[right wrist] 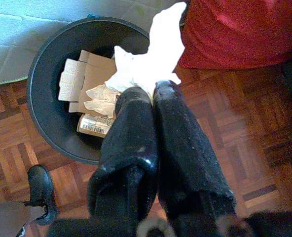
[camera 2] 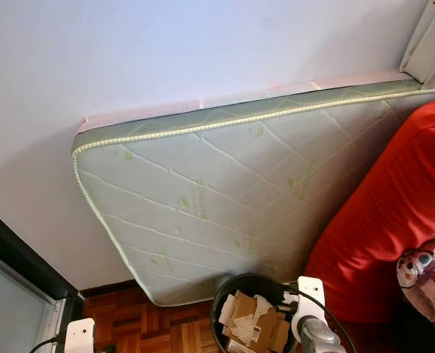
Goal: Clean up the room
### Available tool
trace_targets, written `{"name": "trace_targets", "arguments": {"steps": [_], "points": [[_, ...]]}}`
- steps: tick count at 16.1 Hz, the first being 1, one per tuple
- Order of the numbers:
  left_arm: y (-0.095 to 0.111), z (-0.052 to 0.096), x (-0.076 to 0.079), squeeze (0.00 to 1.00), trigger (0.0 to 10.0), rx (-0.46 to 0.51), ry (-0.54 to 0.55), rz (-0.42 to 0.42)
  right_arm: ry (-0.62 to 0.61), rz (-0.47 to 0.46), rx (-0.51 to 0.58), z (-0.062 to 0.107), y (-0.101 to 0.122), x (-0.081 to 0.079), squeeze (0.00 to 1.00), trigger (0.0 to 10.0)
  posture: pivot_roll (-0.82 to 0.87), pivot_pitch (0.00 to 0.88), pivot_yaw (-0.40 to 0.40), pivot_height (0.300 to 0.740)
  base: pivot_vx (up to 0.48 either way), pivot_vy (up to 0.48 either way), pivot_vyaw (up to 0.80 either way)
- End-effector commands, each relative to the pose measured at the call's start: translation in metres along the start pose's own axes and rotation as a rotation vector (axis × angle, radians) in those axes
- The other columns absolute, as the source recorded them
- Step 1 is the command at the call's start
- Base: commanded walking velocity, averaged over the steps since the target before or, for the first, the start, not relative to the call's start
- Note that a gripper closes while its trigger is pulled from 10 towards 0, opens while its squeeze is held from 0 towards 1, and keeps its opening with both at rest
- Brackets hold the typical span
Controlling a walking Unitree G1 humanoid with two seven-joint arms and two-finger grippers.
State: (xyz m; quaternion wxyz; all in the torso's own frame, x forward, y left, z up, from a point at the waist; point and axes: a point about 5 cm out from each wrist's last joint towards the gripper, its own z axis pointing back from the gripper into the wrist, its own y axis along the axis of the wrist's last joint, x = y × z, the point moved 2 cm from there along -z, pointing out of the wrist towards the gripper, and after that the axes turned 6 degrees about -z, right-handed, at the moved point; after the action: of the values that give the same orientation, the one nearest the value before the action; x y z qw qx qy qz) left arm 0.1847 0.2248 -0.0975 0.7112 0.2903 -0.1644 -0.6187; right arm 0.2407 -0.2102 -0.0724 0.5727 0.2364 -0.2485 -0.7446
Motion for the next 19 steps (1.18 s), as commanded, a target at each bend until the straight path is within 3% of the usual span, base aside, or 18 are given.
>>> {"name": "trace_targets", "arguments": {"steps": [1,19], "points": [[0.0193,-0.0040,0.0242,0.00,10.0,0.016,-0.090,0.041,0.042,-0.016,-0.054,0.0063,-0.0400,-0.0083,0.00,10.0,0.03,0.000,0.016,0.740,0.000,0.000,0.00],[0.0201,-0.0043,0.0222,0.00,10.0,0.015,-0.085,0.025,0.061,0.005,-0.055,0.0061,-0.0392,-0.0111,0.00,10.0,0.04,0.000,0.036,0.740,0.000,0.000,0.00]]}}
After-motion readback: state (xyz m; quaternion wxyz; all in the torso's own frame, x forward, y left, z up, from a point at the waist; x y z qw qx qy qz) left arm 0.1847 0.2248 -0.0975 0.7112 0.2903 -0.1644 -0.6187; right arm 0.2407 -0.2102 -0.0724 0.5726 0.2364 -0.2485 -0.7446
